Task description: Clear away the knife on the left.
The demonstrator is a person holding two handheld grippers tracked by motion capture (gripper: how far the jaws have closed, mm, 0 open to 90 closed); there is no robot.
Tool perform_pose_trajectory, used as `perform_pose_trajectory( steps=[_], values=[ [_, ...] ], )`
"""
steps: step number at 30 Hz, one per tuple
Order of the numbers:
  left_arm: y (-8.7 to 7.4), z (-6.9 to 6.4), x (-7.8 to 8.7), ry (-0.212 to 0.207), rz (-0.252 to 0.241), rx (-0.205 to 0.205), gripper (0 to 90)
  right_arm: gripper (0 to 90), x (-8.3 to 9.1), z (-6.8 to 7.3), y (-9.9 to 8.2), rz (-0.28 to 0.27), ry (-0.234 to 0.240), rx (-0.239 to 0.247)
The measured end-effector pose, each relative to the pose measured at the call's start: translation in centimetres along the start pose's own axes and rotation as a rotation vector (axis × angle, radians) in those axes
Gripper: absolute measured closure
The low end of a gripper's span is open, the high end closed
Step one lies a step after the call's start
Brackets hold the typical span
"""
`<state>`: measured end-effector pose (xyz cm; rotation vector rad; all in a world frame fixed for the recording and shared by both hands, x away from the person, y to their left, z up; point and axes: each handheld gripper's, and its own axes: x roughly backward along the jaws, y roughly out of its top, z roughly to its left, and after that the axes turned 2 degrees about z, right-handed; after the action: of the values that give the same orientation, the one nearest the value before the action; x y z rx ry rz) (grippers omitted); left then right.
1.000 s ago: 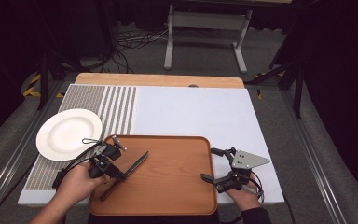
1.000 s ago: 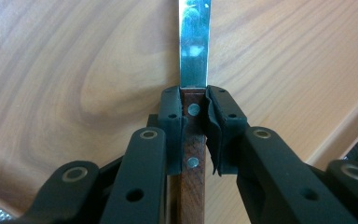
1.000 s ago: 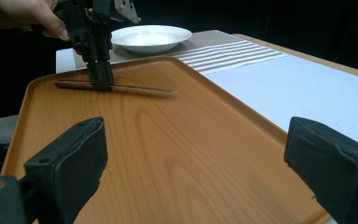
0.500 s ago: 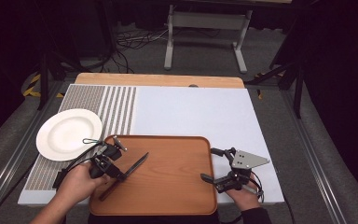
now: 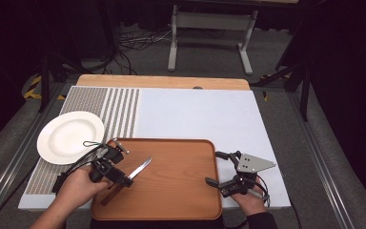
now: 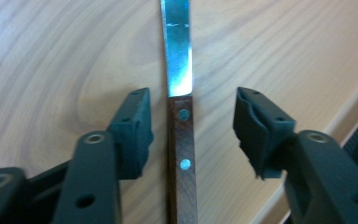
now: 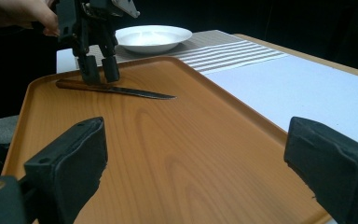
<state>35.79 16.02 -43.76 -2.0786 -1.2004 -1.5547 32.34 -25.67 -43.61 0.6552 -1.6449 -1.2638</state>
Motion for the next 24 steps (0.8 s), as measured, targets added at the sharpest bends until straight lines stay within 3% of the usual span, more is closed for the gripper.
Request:
perform_pose_trajectory(
  steps=[1, 2, 5, 12, 15, 17, 18, 19, 20, 24],
  values=[
    [0.0, 0.0, 0.0, 0.000, 0.000, 0.000, 39.4, 6.8, 0.0, 0.0, 0.0, 0.000, 0.000, 0.000],
    [0.0, 0.1, 0.2, -0.026, -0.006, -0.017, 33.8, 6.8, 0.0, 0.0, 0.0, -0.001, 0.000, 0.000],
    [0.1, 0.2, 0.3, -0.055, -0.024, -0.029, 25.8, 6.8, 0.0, 0.0, 0.0, 0.000, -0.001, 0.001],
    [-0.2, 0.5, 0.6, -0.078, -0.067, -0.059, 17.2, 6.9, 0.0, 0.0, 0.0, 0.001, -0.002, 0.002],
    [-0.3, 0.4, 0.6, -0.058, -0.076, -0.080, 15.0, 7.0, 0.0, 0.0, 0.0, 0.002, -0.004, 0.003],
    [-0.3, 0.3, 0.7, -0.037, -0.083, -0.118, 14.9, 7.0, 0.0, 0.0, 0.0, 0.002, -0.005, 0.003],
    [-0.3, 0.0, 0.9, -0.019, -0.080, -0.175, 15.4, 7.1, 0.0, 0.0, 0.0, 0.003, -0.005, 0.003],
    [-0.3, 0.0, 0.9, -0.019, -0.080, -0.175, 17.5, 7.1, 0.0, 0.0, 0.0, 0.003, -0.005, 0.003],
    [-0.4, -0.2, 0.9, 0.012, -0.068, -0.227, 17.5, 7.1, 0.0, 0.0, 0.0, 0.005, -0.005, 0.003],
    [-0.4, -1.0, 1.2, 0.080, -0.043, -0.345, 27.1, 7.2, 0.0, 0.0, 0.0, 0.002, -0.006, 0.003]
  ],
)
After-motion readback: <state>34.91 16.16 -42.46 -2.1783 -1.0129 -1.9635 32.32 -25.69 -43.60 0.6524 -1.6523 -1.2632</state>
